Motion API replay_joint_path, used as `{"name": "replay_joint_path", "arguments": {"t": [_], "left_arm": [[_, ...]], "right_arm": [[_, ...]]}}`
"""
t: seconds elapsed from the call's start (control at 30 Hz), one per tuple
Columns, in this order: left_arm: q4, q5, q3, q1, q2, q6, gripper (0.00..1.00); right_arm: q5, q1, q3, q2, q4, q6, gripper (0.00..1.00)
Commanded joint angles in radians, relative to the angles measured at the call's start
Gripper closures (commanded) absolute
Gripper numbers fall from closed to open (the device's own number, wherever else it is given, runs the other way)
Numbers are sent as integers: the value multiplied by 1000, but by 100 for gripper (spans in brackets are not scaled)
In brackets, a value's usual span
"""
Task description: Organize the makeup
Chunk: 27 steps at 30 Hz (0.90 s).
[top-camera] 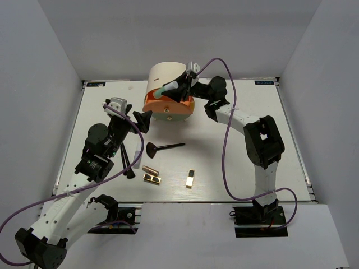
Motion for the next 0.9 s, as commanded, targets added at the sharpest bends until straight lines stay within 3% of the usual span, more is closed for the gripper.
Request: {"name": "replay_joint_path", "arguments": {"t": [0.0,0.37,0.47,0.5,0.53,0.7,0.87], "left_arm": [[-5,1,0,-4,-1,-8,6],[-8,-1,1,-4,-6,-11,6],[-10,-2,1,-4,-6,-11,6],[-11,-2,1,-4,-7,-11,6],[-10,-1,1,-4,-7,-10,6],[-13,-4,1,-4,-9,-11,6],[-11,-4,1,-4,-10,-13,6]], "right_arm": [[-3,-6,13,3,89,-18,100],[4,-9,7,12,84,-20,98],[17,-12,2,14,81,-18,67],[30,-9,-1,12,78,-15,42],[31,-9,-4,14,79,-12,36],[30,-9,-10,12,79,-18,22],[31,-9,-12,6,84,-15,22]]}}
